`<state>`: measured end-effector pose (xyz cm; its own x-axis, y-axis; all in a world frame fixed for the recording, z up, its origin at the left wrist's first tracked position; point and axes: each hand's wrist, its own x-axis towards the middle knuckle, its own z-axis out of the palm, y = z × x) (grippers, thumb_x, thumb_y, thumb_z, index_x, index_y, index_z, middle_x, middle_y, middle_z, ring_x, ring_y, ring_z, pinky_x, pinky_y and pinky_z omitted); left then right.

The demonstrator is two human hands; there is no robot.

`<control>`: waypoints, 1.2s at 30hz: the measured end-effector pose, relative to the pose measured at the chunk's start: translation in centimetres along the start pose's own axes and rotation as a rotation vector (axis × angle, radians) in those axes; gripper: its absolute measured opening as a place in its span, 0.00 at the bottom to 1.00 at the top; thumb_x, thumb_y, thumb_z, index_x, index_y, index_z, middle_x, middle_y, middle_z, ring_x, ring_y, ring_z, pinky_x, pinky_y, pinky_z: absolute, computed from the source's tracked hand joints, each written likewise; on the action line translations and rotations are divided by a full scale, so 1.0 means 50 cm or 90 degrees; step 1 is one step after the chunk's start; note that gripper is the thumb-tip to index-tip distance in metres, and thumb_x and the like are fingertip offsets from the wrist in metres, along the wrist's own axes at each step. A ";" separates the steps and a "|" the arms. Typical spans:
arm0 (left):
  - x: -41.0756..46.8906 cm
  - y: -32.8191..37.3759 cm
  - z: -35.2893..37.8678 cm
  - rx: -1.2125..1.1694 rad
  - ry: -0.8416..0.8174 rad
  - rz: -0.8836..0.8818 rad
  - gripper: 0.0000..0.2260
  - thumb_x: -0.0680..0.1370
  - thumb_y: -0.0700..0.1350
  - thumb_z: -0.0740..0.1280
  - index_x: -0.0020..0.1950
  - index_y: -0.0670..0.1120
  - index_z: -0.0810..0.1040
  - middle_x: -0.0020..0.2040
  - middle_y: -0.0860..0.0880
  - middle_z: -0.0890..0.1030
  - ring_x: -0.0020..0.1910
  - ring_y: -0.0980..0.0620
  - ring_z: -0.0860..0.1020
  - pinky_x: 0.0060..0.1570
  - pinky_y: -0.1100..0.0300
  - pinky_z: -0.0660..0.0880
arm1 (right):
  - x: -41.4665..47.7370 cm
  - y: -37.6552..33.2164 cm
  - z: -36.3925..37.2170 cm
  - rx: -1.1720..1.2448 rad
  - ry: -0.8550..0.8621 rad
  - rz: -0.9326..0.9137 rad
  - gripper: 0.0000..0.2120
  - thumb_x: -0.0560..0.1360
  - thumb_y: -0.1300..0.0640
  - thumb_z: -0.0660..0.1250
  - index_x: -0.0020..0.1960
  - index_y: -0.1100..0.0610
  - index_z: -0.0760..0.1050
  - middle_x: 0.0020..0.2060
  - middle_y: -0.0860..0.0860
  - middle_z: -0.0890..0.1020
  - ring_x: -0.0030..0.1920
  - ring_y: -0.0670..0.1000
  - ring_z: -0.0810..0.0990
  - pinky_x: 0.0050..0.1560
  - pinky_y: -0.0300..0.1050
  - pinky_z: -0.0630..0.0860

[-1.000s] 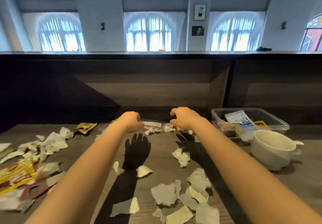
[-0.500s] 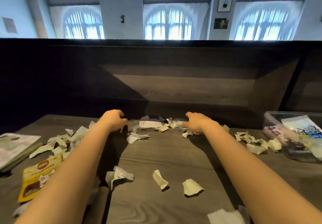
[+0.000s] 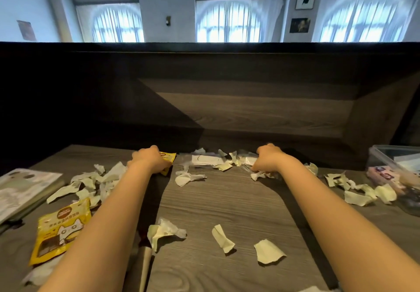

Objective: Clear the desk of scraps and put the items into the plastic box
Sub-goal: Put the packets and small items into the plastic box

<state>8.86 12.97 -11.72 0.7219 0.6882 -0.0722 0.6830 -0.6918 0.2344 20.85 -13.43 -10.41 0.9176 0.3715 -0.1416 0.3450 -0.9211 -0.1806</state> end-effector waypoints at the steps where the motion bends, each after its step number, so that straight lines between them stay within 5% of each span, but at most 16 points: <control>1: 0.000 0.002 -0.001 -0.006 -0.004 0.001 0.31 0.70 0.60 0.68 0.66 0.46 0.66 0.64 0.41 0.72 0.63 0.40 0.70 0.62 0.45 0.70 | 0.001 -0.003 -0.001 0.005 -0.012 0.000 0.27 0.73 0.51 0.69 0.69 0.59 0.67 0.67 0.58 0.67 0.63 0.59 0.72 0.62 0.52 0.73; 5: -0.011 0.015 -0.005 -0.065 -0.040 0.005 0.32 0.69 0.56 0.72 0.67 0.45 0.64 0.64 0.42 0.72 0.64 0.40 0.70 0.63 0.45 0.70 | 0.003 -0.008 -0.005 0.090 -0.032 -0.002 0.30 0.73 0.57 0.70 0.72 0.59 0.63 0.66 0.57 0.71 0.61 0.57 0.74 0.60 0.49 0.75; 9: -0.031 0.033 -0.008 -0.086 0.072 0.025 0.28 0.72 0.50 0.70 0.67 0.44 0.62 0.61 0.42 0.74 0.61 0.41 0.73 0.62 0.45 0.70 | -0.007 -0.005 -0.015 0.051 0.065 -0.004 0.34 0.68 0.55 0.75 0.70 0.56 0.64 0.68 0.55 0.67 0.65 0.58 0.71 0.62 0.53 0.73; 15: -0.065 0.045 -0.031 -0.227 0.184 0.078 0.10 0.75 0.43 0.67 0.55 0.43 0.73 0.50 0.43 0.78 0.49 0.44 0.78 0.48 0.50 0.77 | -0.039 -0.005 -0.039 0.111 0.188 -0.077 0.15 0.74 0.58 0.68 0.59 0.52 0.72 0.55 0.52 0.77 0.52 0.52 0.76 0.48 0.48 0.77; 21: -0.130 0.052 -0.079 -0.324 0.242 0.120 0.07 0.75 0.44 0.67 0.50 0.44 0.74 0.48 0.45 0.78 0.47 0.48 0.77 0.43 0.53 0.74 | -0.118 -0.008 -0.073 0.166 0.288 -0.132 0.06 0.79 0.56 0.62 0.55 0.51 0.69 0.49 0.52 0.78 0.44 0.51 0.77 0.38 0.45 0.73; 26: -0.211 0.072 -0.112 -0.375 0.239 0.192 0.06 0.75 0.45 0.67 0.49 0.44 0.74 0.49 0.46 0.79 0.49 0.47 0.78 0.50 0.48 0.78 | -0.198 -0.008 -0.106 0.199 0.355 -0.135 0.08 0.80 0.52 0.60 0.57 0.53 0.68 0.46 0.52 0.77 0.41 0.50 0.75 0.34 0.43 0.69; 29: -0.261 0.093 -0.126 -0.415 0.233 0.236 0.07 0.76 0.45 0.67 0.50 0.44 0.74 0.47 0.48 0.77 0.49 0.49 0.77 0.49 0.52 0.77 | -0.243 0.001 -0.119 0.219 0.384 -0.137 0.10 0.80 0.50 0.59 0.58 0.53 0.68 0.49 0.54 0.79 0.44 0.53 0.77 0.39 0.48 0.75; 33: -0.325 0.136 -0.134 -0.463 0.210 0.274 0.09 0.76 0.44 0.67 0.55 0.43 0.74 0.48 0.49 0.75 0.47 0.53 0.74 0.42 0.60 0.71 | -0.304 0.036 -0.129 0.214 0.430 -0.125 0.17 0.80 0.47 0.57 0.65 0.55 0.66 0.49 0.56 0.79 0.46 0.56 0.77 0.40 0.48 0.70; 36: -0.370 0.185 -0.131 -0.503 0.174 0.308 0.09 0.77 0.44 0.67 0.55 0.43 0.74 0.48 0.50 0.76 0.49 0.52 0.76 0.43 0.60 0.74 | -0.346 0.084 -0.137 0.244 0.444 -0.114 0.13 0.80 0.47 0.57 0.59 0.55 0.67 0.43 0.53 0.76 0.43 0.55 0.75 0.39 0.47 0.69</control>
<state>1.10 -4.71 -1.86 0.7865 0.4637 0.4079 -0.0255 -0.6355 0.7717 7.78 -24.55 -2.04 0.8102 0.2352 0.5369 0.5232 -0.7033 -0.4813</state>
